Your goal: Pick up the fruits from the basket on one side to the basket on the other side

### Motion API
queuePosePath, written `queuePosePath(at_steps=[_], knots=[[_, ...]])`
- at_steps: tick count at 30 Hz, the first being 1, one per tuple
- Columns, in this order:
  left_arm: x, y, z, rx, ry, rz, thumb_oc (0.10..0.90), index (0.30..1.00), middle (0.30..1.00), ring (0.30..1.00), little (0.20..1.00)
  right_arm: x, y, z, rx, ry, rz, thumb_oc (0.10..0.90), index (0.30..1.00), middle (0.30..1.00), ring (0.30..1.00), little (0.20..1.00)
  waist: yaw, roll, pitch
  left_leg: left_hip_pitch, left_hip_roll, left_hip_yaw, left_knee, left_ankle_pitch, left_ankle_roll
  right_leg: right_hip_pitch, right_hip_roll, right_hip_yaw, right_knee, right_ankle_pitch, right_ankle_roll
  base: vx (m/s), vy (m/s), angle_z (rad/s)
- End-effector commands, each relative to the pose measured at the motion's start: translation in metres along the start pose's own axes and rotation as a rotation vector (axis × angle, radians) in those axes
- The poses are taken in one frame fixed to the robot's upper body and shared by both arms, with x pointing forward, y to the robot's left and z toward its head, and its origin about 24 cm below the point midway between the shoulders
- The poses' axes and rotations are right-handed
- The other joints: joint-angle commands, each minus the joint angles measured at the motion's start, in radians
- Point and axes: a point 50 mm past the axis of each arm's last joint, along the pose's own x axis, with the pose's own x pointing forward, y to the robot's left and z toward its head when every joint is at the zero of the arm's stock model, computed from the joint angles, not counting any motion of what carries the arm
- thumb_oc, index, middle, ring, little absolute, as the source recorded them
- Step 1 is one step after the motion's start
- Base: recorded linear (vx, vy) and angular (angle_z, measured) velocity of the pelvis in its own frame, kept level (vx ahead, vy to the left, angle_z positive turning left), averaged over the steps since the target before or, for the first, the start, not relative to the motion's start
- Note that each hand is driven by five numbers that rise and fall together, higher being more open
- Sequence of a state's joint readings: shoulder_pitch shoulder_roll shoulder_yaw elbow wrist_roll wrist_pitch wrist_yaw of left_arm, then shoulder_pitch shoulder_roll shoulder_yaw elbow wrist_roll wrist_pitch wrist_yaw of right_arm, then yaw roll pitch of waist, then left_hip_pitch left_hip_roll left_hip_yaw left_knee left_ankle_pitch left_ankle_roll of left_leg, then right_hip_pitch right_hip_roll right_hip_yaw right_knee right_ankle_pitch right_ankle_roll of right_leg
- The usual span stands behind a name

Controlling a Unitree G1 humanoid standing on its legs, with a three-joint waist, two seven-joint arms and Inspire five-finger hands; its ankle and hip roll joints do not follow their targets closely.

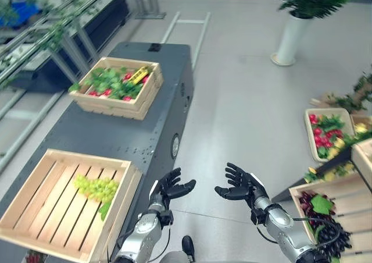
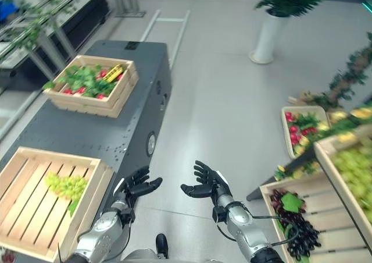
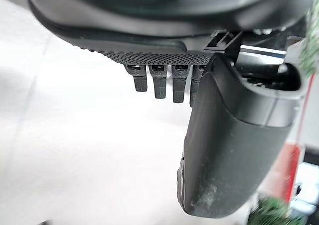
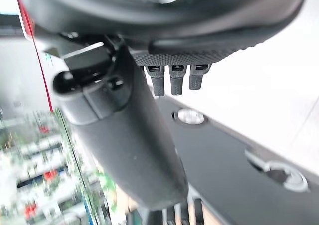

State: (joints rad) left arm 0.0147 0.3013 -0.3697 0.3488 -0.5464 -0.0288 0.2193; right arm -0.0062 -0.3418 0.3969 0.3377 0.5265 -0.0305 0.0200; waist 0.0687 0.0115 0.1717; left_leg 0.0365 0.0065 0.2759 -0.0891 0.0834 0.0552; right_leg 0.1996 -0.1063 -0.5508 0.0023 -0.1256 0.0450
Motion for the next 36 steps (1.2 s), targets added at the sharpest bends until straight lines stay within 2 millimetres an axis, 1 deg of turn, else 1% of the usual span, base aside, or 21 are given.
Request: queuePosePath(at_steps=[1,4,6,7,8,10,11,12,13,14,15,16,17,18,19,21,22,24,28,33,36], knots=[[0.001,0.002,0.031,0.075,-0.167,-0.024,0.800,0.900,0.900,0.900,0.900,0.006,0.028,0.039,0.073,-0.238,0.109,0.800,0.900,0.900,0.900,0.900,0.033,-0.022,-0.051,0.053,-0.005,-0.064,0.002,-0.081,-0.051,-0.067,0.004,0.036,-0.057,0.147,0.019,-0.02,0.155,0.01],[-0.002,0.004,0.027,0.095,-0.157,-0.031,0.800,0.900,0.900,0.900,0.900,0.007,0.029,0.036,0.115,-0.226,0.113,0.800,0.900,0.900,0.900,0.900,0.040,-0.021,-0.053,0.053,-0.020,-0.076,0.002,-0.091,-0.038,-0.062,-0.002,0.029,-0.071,0.159,0.030,-0.01,0.185,-0.02],[-0.006,0.005,0.027,0.132,-0.165,-0.041,0.800,0.900,0.900,0.900,0.900,0.008,0.032,0.036,0.123,-0.225,0.116,0.800,0.900,0.900,0.900,0.900,0.054,-0.017,-0.055,0.054,-0.039,-0.094,0.002,-0.098,-0.021,-0.069,-0.010,0.025,-0.044,0.149,0.035,-0.01,0.219,-0.11],[-0.007,0.005,0.029,0.145,-0.170,-0.043,0.800,0.900,0.900,0.900,0.900,0.008,0.034,0.036,0.126,-0.229,0.119,0.800,0.900,0.900,0.900,0.900,0.056,-0.012,-0.053,0.054,-0.045,-0.103,0.002,-0.101,-0.011,-0.084,-0.020,0.027,0.012,0.148,0.033,-0.01,0.229,-0.11],[-0.008,0.007,0.030,0.173,-0.181,-0.046,0.800,0.900,0.900,0.900,0.900,0.008,0.036,0.036,0.128,-0.234,0.122,0.800,0.900,0.900,0.900,0.900,0.056,-0.004,-0.047,0.055,-0.055,-0.117,0.002,-0.103,0.007,-0.125,-0.046,0.036,0.109,0.155,0.038,-0.02,0.248,-0.08],[-0.008,0.009,0.033,0.218,-0.197,-0.055,0.800,0.900,0.900,0.900,0.900,0.008,0.037,0.037,0.142,-0.239,0.122,0.800,0.900,0.900,0.900,0.900,0.048,0.009,-0.032,0.051,-0.072,-0.155,0.002,-0.100,0.031,-0.214,-0.091,0.085,0.290,0.183,0.049,-0.03,0.216,-0.19],[-0.008,0.009,0.034,0.235,-0.196,-0.063,0.800,0.900,0.900,0.900,0.900,0.008,0.037,0.036,0.155,-0.237,0.121,0.800,0.900,0.900,0.900,0.900,0.039,0.013,-0.025,0.051,-0.077,-0.179,0.002,-0.096,0.035,-0.243,-0.088,0.124,0.339,0.184,0.046,-0.02,0.069,-0.14],[-0.006,0.009,0.035,0.259,-0.193,-0.090,0.800,0.900,0.900,0.900,0.900,0.006,0.037,0.034,0.180,-0.233,0.113,0.800,0.900,0.900,0.900,0.900,0.014,0.011,-0.014,0.049,-0.086,-0.232,0.002,-0.086,0.037,-0.276,-0.040,0.222,0.334,0.170,0.036,0.01,-0.022,0.09],[-0.005,0.009,0.035,0.267,-0.193,-0.102,0.800,0.900,0.900,0.900,0.900,0.005,0.036,0.033,0.188,-0.229,0.116,0.800,0.900,0.900,0.900,0.900,-0.002,0.009,-0.011,0.050,-0.089,-0.253,0.002,-0.083,0.037,-0.281,-0.016,0.261,0.311,0.169,0.033,-0.01,-0.066,0.31],[-0.004,0.008,0.036,0.275,-0.194,-0.118,0.800,0.900,0.900,0.900,0.900,0.004,0.035,0.033,0.192,-0.231,0.112,0.800,0.900,0.900,0.900,0.900,-0.013,0.011,-0.011,0.040,-0.090,-0.268,0.002,-0.068,0.041,-0.287,-0.001,0.287,0.271,0.180,0.019,0.04,-0.093,0.75],[-0.002,0.005,0.037,0.303,-0.195,-0.160,0.800,0.900,0.900,0.900,0.900,0.003,0.032,0.032,0.204,-0.229,0.101,0.800,0.900,0.900,0.900,0.900,-0.035,0.012,-0.010,0.043,-0.093,-0.303,0.002,-0.067,0.043,-0.282,0.027,0.360,0.190,0.179,0.017,0.03,-0.081,0.86],[-0.002,0.004,0.037,0.308,-0.195,-0.166,0.800,0.900,0.900,0.900,0.900,0.003,0.031,0.032,0.206,-0.228,0.099,0.800,0.900,0.900,0.900,0.900,-0.037,0.012,-0.011,0.041,-0.094,-0.308,0.002,-0.067,0.043,-0.282,0.031,0.371,0.174,0.182,0.017,0.09,-0.106,1.16],[-0.001,0.001,0.037,0.324,-0.192,-0.198,0.800,0.900,0.900,0.900,0.900,0.003,0.028,0.031,0.220,-0.229,0.085,0.800,0.900,0.900,0.900,0.900,-0.050,0.010,-0.012,0.041,-0.100,-0.333,0.002,-0.071,0.045,-0.282,0.050,0.430,0.110,0.193,0.021,0.06,-0.092,0.99],[-0.001,-0.002,0.037,0.330,-0.191,-0.216,0.800,0.900,0.900,0.900,0.900,0.003,0.027,0.032,0.228,-0.232,0.076,0.800,0.900,0.900,0.900,0.900,-0.059,0.009,-0.012,0.041,-0.104,-0.347,0.002,-0.073,0.047,-0.286,0.060,0.466,0.076,0.206,0.024,0.08,-0.179,1.05],[0.001,-0.010,0.038,0.344,-0.194,-0.260,0.800,0.900,0.900,0.900,0.900,0.004,0.023,0.032,0.247,-0.241,0.052,0.800,0.900,0.900,0.900,0.900,-0.079,0.007,-0.010,0.044,-0.118,-0.380,0.002,-0.081,0.051,-0.309,0.084,0.543,0.015,0.248,0.032,0.07,-0.199,0.99],[0.002,-0.017,0.037,0.346,-0.189,-0.296,0.800,0.900,0.900,0.900,0.900,0.006,0.019,0.032,0.257,-0.247,0.015,0.800,0.900,0.900,0.900,0.900,-0.094,0.006,-0.010,0.042,-0.131,-0.422,0.002,-0.082,0.060,-0.322,0.105,0.609,0.029,0.248,0.027,0.06,-0.202,1.13],[0.003,-0.018,0.035,0.312,-0.171,-0.281,0.800,0.900,0.900,0.900,0.900,0.010,0.019,0.035,0.264,-0.240,0.020,0.800,0.900,0.900,0.900,0.900,-0.085,0.003,-0.013,0.046,-0.125,-0.420,0.002,-0.080,0.056,-0.304,0.102,0.578,0.031,0.238,0.027,0.06,-0.169,1.22],[0.002,-0.021,0.035,0.283,-0.167,-0.302,0.800,0.900,0.900,0.900,0.900,0.010,0.020,0.039,0.275,-0.257,0.024,0.800,0.900,0.900,0.900,0.900,-0.077,-0.004,-0.017,0.049,-0.119,-0.419,0.002,-0.080,0.052,-0.266,0.103,0.568,0.006,0.227,0.017,0.09,-0.220,1.05],[-0.001,-0.032,0.029,0.342,-0.158,-0.376,0.800,0.900,0.900,0.900,0.900,0.010,0.016,0.036,0.290,-0.245,0.003,0.800,0.900,0.900,0.900,0.900,-0.063,-0.019,-0.038,0.054,-0.105,-0.397,0.004,-0.085,0.041,-0.183,0.096,0.534,-0.077,0.225,0.006,0.10,-0.168,0.51],[-0.001,-0.031,0.033,0.335,-0.168,-0.360,0.800,0.900,0.900,0.900,0.900,0.011,0.014,0.037,0.272,-0.243,0.010,0.800,0.900,0.900,0.900,0.900,-0.053,-0.024,-0.051,0.056,-0.077,-0.361,0.002,-0.087,0.019,-0.145,0.095,0.491,-0.090,0.193,-0.007,0.10,-0.122,0.17],[-0.001,-0.027,0.032,0.313,-0.167,-0.323,0.800,0.900,0.900,0.900,0.900,0.010,0.014,0.037,0.272,-0.231,0.022,0.800,0.900,0.900,0.900,0.900,-0.051,-0.029,-0.057,0.056,-0.069,-0.362,0.003,-0.085,0.008,-0.135,0.104,0.490,-0.090,0.177,-0.018,0.13,-0.089,0.08]])
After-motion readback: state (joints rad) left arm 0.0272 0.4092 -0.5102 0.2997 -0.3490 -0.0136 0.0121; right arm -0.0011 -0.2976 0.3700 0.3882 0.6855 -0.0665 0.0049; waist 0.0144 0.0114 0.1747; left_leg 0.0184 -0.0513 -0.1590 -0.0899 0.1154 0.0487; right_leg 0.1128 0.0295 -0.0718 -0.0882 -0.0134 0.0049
